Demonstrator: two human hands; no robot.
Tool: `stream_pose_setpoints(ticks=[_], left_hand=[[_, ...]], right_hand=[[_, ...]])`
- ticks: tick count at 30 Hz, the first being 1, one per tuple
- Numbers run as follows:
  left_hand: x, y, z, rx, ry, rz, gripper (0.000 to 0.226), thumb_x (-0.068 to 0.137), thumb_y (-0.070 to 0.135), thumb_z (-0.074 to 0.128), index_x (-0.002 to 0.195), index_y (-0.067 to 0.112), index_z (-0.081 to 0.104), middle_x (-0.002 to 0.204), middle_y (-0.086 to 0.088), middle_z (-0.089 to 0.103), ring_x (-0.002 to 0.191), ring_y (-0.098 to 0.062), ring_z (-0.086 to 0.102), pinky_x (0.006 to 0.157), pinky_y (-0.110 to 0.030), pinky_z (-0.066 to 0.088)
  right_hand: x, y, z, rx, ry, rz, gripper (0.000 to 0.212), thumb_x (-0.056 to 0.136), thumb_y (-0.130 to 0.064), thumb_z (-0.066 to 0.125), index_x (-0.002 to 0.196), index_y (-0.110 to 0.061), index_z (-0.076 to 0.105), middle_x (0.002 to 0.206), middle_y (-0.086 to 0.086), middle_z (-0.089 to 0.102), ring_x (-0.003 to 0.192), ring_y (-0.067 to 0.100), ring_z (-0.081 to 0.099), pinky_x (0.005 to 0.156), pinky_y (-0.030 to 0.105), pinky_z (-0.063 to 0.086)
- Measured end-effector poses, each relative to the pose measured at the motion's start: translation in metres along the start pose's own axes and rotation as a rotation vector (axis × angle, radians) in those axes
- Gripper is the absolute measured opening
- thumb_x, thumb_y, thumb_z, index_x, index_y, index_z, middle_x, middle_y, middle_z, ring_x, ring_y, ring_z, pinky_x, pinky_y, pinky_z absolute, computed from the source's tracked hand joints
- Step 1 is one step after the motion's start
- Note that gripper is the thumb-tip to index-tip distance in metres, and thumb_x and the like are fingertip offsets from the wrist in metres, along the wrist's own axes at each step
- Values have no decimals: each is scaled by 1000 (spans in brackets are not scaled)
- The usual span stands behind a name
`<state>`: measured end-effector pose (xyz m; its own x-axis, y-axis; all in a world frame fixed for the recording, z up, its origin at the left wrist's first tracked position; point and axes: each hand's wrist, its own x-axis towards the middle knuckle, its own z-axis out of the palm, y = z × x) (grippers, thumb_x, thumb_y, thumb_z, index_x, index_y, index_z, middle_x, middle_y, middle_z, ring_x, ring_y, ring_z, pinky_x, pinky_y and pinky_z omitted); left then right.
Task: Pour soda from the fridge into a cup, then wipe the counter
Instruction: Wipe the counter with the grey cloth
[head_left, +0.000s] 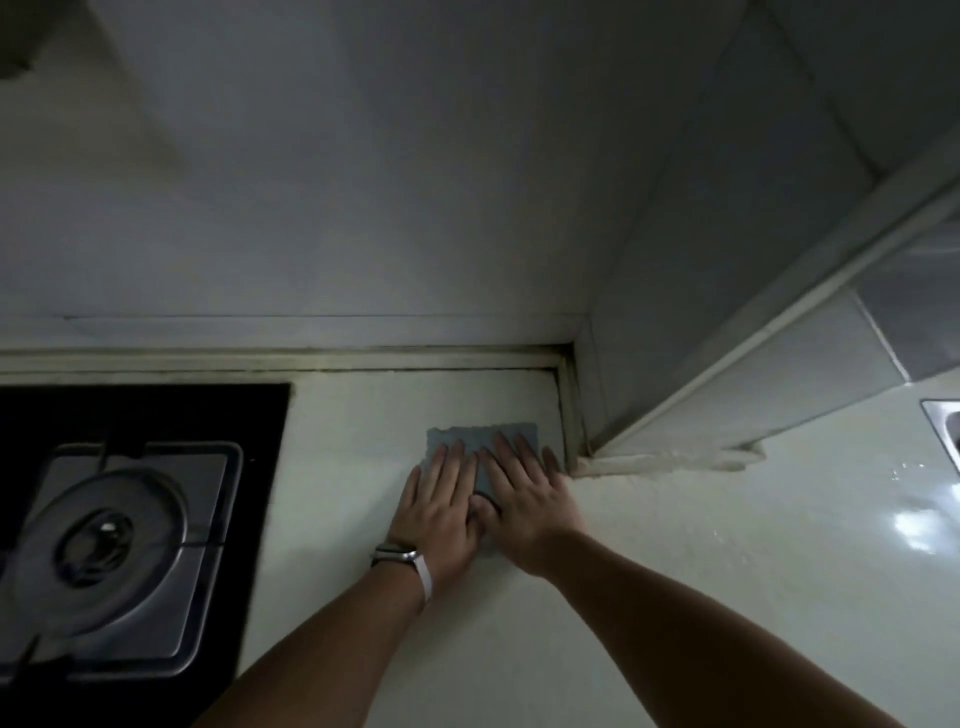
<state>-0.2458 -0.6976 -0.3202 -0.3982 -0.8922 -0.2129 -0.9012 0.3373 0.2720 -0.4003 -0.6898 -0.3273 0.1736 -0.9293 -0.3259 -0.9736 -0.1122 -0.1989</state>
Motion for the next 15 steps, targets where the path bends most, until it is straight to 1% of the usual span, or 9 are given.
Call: stream_pose_setpoints(ticks=[1, 2, 4, 6, 9, 12, 13, 15], left_hand=[[-14, 6, 2, 9, -8, 2, 59, 94, 38, 32, 140, 7, 54, 146, -14, 53, 135, -33, 50, 109, -51, 40], [-28, 11, 5, 24, -10, 7, 59, 93, 38, 33, 138, 8, 56, 144, -13, 54, 133, -33, 52, 112, -48, 37], [-55, 21, 11, 54, -27, 11, 58, 92, 38, 35, 136, 9, 58, 143, -12, 56, 131, -32, 54, 116, -42, 19], [-79, 31, 15, 67, -73, 3, 58, 90, 39, 36, 135, 10, 60, 143, -10, 57, 130, -30, 55, 115, -38, 7], [-114, 44, 22, 62, -133, 10, 58, 90, 40, 36, 136, 12, 60, 144, -8, 55, 134, -28, 52, 114, -37, 5], [-141, 52, 31, 56, -135, 33, 57, 96, 41, 32, 138, 12, 57, 147, -7, 53, 139, -24, 35, 114, -36, 4], [-148, 54, 33, 59, -136, 36, 57, 97, 41, 30, 139, 12, 57, 147, -7, 52, 139, -22, 31, 115, -37, 4], [-161, 57, 38, 69, -142, 38, 58, 94, 41, 34, 140, 12, 55, 148, -6, 51, 140, -21, 29, 115, -37, 4]], right_hand=[[-14, -2, 4, 5, -5, -5, 75, 89, -68, -15, 153, -30, -9, 156, -9, -21, 142, 15, -32, 115, 43, -21], [-29, -4, 9, 14, -13, -8, 75, 87, -69, -18, 151, -30, -12, 158, -8, -20, 141, 15, -34, 115, 43, -21], [-58, -8, 19, 38, -29, -5, 71, 87, -71, -18, 148, -33, -17, 158, -8, -22, 138, 13, -40, 113, 42, -25], [-84, -10, 29, 54, -41, 6, 69, 88, -71, -16, 147, -36, -19, 158, -9, -23, 136, 11, -42, 112, 40, -28], [-118, -14, 44, 47, -56, 8, 69, 89, -72, -14, 147, -36, -18, 158, -10, -23, 137, 12, -41, 110, 40, -30], [-147, -17, 56, 50, -59, 4, 70, 90, -72, -11, 149, -35, -15, 158, -10, -23, 139, 13, -38, 110, 41, -29], [-154, -18, 59, 53, -50, 3, 70, 91, -72, -10, 150, -35, -15, 158, -10, -24, 139, 14, -38, 111, 42, -28], [-168, -21, 64, 50, -36, 4, 71, 90, -72, -11, 150, -35, -16, 156, -11, -28, 139, 14, -38, 110, 41, -29]])
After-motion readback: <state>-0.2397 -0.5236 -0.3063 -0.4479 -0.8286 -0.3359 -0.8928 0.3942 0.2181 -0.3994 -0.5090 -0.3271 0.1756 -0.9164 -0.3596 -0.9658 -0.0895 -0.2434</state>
